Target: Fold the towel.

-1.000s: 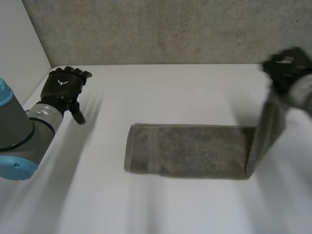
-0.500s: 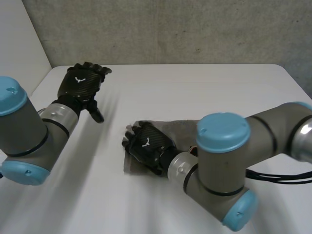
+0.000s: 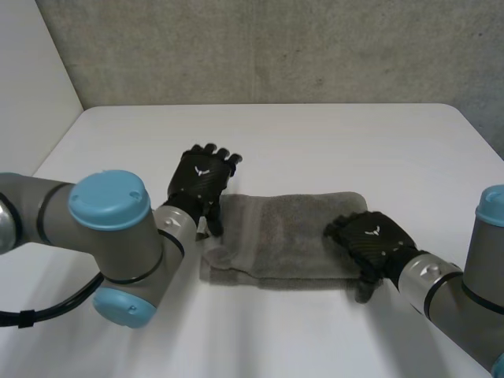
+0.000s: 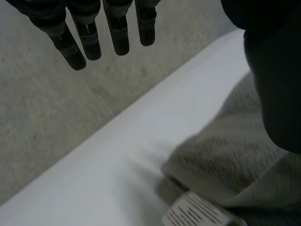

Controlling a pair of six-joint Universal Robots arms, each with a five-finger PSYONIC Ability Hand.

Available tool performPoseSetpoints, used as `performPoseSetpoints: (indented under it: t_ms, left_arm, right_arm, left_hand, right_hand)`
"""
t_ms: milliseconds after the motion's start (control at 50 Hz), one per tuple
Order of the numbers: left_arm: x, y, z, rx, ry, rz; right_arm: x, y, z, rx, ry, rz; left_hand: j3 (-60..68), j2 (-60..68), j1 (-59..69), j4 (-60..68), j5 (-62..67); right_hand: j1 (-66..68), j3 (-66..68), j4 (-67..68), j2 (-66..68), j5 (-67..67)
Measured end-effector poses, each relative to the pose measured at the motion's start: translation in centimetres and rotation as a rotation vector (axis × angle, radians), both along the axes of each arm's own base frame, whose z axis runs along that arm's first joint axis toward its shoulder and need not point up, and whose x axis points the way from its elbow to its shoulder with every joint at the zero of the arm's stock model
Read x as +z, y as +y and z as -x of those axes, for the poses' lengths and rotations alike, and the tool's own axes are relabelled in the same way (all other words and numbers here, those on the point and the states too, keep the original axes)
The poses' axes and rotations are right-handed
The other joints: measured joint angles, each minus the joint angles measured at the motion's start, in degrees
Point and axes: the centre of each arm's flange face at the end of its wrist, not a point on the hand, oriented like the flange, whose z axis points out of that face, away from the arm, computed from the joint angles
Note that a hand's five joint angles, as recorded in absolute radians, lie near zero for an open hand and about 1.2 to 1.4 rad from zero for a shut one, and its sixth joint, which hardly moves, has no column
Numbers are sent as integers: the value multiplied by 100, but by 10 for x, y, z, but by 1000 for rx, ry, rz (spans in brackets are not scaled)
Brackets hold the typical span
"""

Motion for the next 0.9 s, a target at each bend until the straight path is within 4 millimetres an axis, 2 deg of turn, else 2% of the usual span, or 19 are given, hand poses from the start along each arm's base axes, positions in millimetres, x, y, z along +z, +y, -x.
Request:
performPoseSetpoints:
  t_ms: [60,80,100,140,220,300,380,440,500,600,680,740,900]
  left_arm:
    - [-11,2,-1,20,-21,-23]
    - [-15,4,-2,26,-32,-36]
    - [-16,5,-3,27,-35,-39]
    - [-19,8,-5,28,-44,-52]
    - [-23,16,-7,22,-60,-73]
    - [-25,25,-9,12,-69,-86]
    - [-24,34,-11,6,-74,-94]
    - [-21,38,-12,9,-71,-92]
    - [-10,38,-16,32,-57,-72]
    - [10,31,-24,89,-27,-29]
    - [33,15,-42,170,7,21]
    - [47,5,-55,219,26,50]
    - [64,-6,-75,279,52,89]
  right_arm:
    - [-6,-2,7,-31,18,-14]
    - [-8,-3,9,-47,29,-13]
    - [-8,-4,10,-50,32,-12]
    - [-10,-7,11,-62,51,0]
    - [-9,-15,11,-71,100,46]
    - [-2,-24,8,-70,145,113]
    - [15,-27,-10,-17,178,225]
    - [29,-22,-31,50,188,308]
    - [43,-8,-64,160,201,413]
    - [49,18,-108,336,236,542]
    - [39,47,-142,524,272,631]
    - [25,63,-156,642,281,652]
    - [-13,86,-170,848,245,593]
  left_hand:
    - [0,0,0,-1,2]
    - [0,0,0,0,2]
    - [0,0,0,0,2]
    - [0,0,0,-1,2]
    - [0,0,0,-1,3]
    - [0,0,0,0,5]
    - [0,0,0,0,5]
    - [0,0,0,0,5]
    - [0,0,0,0,5]
    - [0,0,0,0,5]
    - [0,0,0,0,5]
    - [0,0,0,0,6]
    - [0,0,0,0,6]
  right_hand:
    - [1582,1600,1583,1606,1669]
    - [2539,2537,2513,2581,2567]
    - [2817,2711,2697,2763,2755]
    - [4384,4271,4400,4399,4363]
    - [5739,5999,6023,5616,6003]
    - [5886,6098,6134,5646,6090]
    - [5930,6099,6136,5648,6090]
    - [5947,6099,6153,5707,6090]
    - [5950,6099,6154,5715,6090]
    - [5950,6100,6155,5763,6090]
    - [5973,6118,6155,5763,6090]
    - [5976,6118,6155,5763,6090]
    - [6000,6119,6157,5821,6090]
